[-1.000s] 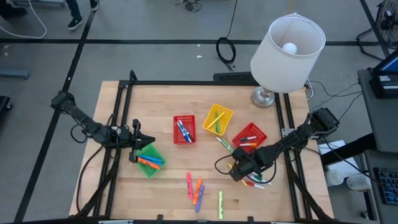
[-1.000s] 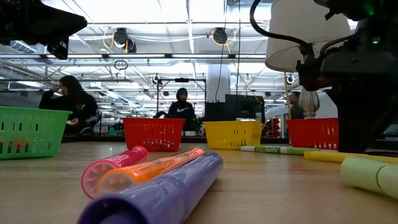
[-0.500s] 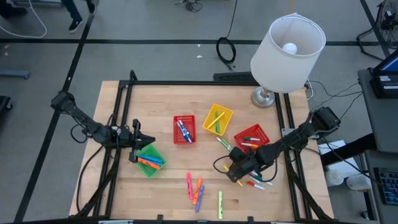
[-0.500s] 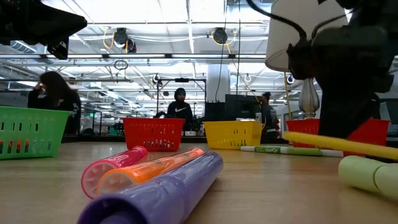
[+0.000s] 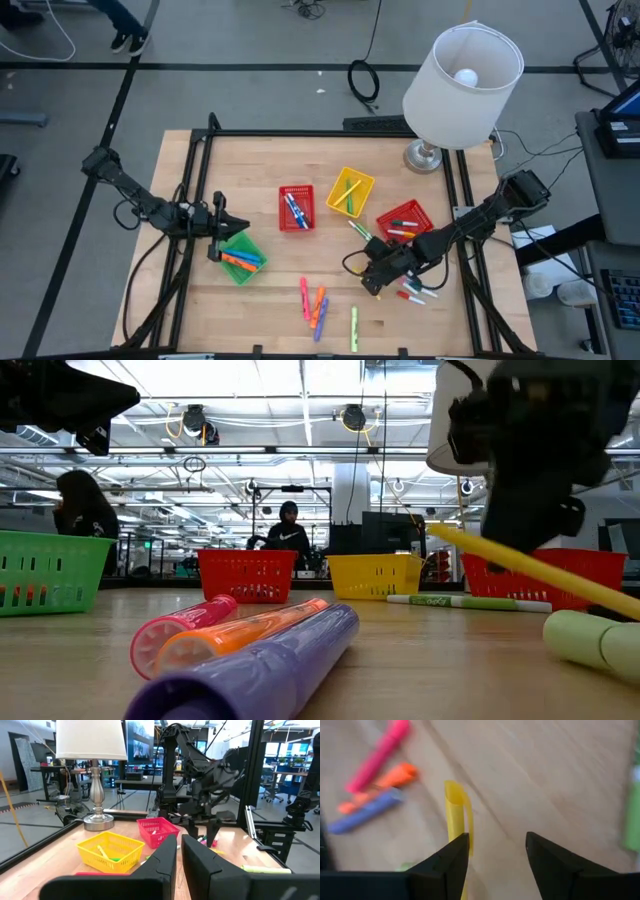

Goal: Pick & Place Markers
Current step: Put the yellow pen into the yellow bin

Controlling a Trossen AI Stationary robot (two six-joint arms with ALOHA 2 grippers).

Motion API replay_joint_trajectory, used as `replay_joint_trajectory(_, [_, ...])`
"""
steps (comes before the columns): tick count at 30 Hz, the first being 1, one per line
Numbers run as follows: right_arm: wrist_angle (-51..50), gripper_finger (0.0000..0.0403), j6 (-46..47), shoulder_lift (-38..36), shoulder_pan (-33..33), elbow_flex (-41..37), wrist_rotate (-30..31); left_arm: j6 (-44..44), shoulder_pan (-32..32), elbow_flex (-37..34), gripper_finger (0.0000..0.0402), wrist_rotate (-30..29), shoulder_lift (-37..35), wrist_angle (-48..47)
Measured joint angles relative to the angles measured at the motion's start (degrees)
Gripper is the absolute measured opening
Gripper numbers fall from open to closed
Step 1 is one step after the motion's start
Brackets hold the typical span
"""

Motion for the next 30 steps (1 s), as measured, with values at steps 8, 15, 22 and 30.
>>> replay_joint_trajectory(8, [2.90,0.0185,-5.52,-5.50,-0.07,0.09,6.60,0.00,0.00,0.00,0.0037,0.00,0.00,0.02])
replay_joint_trajectory(15, [5.24,0.0185,-9.82,-9.45,0.04,0.09,10.74,0.00,0.00,0.00,0.0037,0.00,0.00,0.02])
replay_joint_trajectory(22, [5.14,0.0185,-14.37,-12.82,-0.80,0.05,15.44,-0.01,0.00,0.00,0.0037,0.00,-0.02,0.02])
replay_joint_trajectory(30, [5.23,0.0185,-23.85,-18.32,-9.28,0.05,17.23,-0.02,0.00,0.00,0.0037,0.00,-0.01,0.02])
